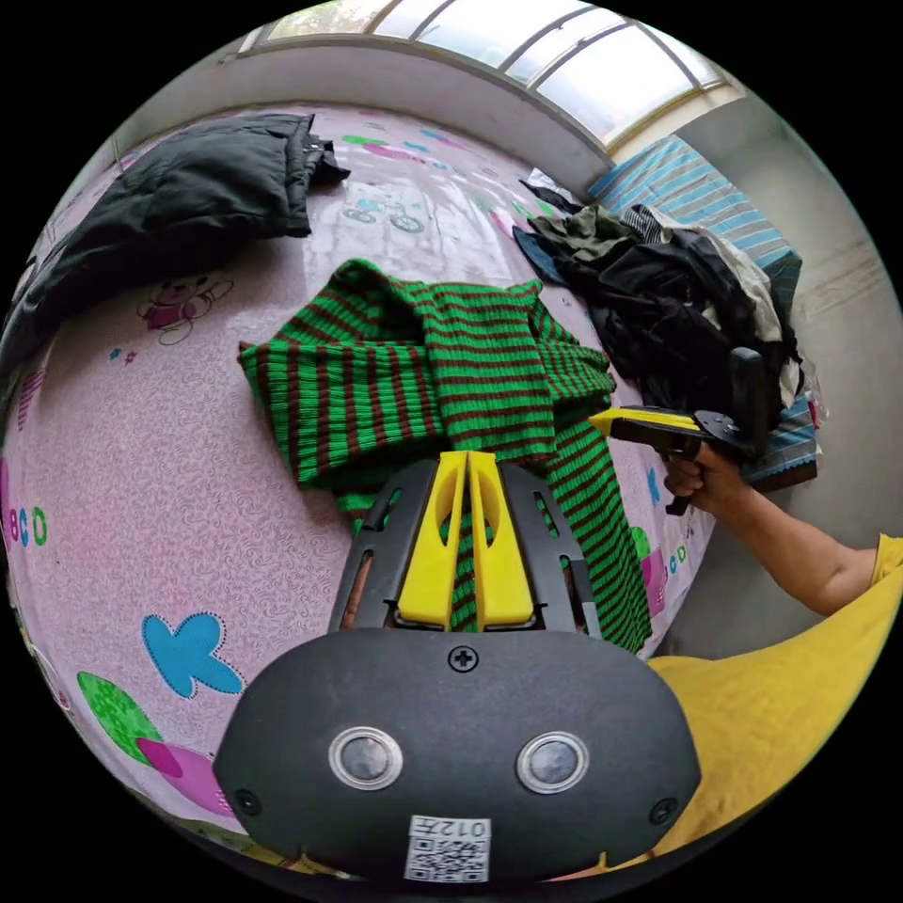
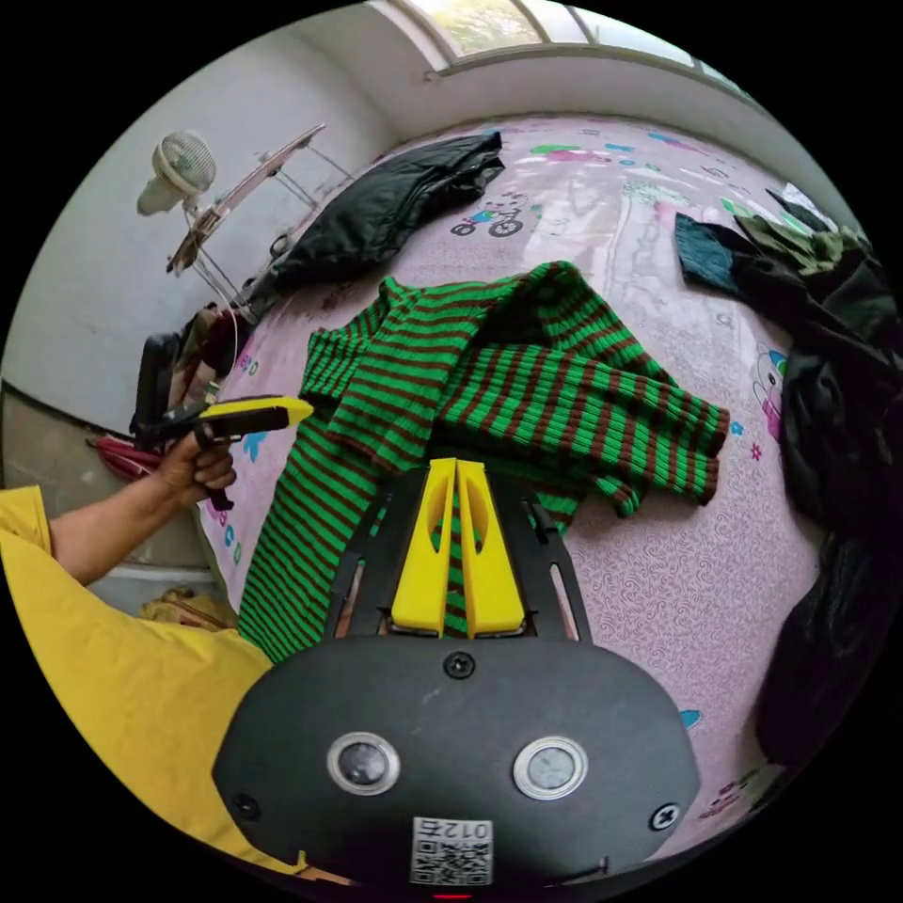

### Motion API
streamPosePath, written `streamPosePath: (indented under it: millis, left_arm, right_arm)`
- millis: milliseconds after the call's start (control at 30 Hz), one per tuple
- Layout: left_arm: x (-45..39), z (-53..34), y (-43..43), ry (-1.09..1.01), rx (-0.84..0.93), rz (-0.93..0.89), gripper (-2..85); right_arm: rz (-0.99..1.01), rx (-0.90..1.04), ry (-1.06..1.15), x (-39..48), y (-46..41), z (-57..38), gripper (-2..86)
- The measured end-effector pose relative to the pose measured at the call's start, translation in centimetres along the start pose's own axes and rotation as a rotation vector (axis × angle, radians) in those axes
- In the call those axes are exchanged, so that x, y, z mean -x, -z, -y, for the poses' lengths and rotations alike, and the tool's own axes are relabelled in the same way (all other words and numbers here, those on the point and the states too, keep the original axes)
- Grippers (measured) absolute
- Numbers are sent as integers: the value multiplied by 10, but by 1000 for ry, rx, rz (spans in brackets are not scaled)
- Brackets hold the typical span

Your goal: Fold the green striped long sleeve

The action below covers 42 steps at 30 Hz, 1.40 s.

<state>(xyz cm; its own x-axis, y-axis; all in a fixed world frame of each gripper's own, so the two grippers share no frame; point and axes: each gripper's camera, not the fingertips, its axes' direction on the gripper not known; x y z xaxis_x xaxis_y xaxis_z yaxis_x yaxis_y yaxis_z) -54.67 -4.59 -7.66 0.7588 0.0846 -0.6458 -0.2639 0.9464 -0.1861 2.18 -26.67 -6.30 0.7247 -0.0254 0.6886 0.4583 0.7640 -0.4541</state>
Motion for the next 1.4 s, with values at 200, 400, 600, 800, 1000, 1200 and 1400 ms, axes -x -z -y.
streamPosePath:
  millis: [200,400,600,800,1000,1200,1400]
  left_arm:
    - [28,3,-7,154,14,-80,32]
    - [25,6,-39,194,137,-61,45]
    - [22,0,-41,181,154,-45,7]
    - [7,-19,-30,116,130,-93,0]
    - [4,-37,-50,122,178,-44,-1]
    - [-4,-50,-58,124,196,-59,-1]
    - [-17,-65,-67,102,228,-61,-1]
  right_arm:
    - [167,-11,-202,-33,-17,6,45]
    - [257,54,-269,-39,-50,2,48]
    - [235,29,-241,-40,-38,-8,10]
    - [251,39,-205,-45,-24,-29,3]
    - [221,101,-229,-50,-46,-48,3]
    - [234,90,-194,-38,-39,-64,3]
    - [184,152,-177,-31,-50,-85,2]
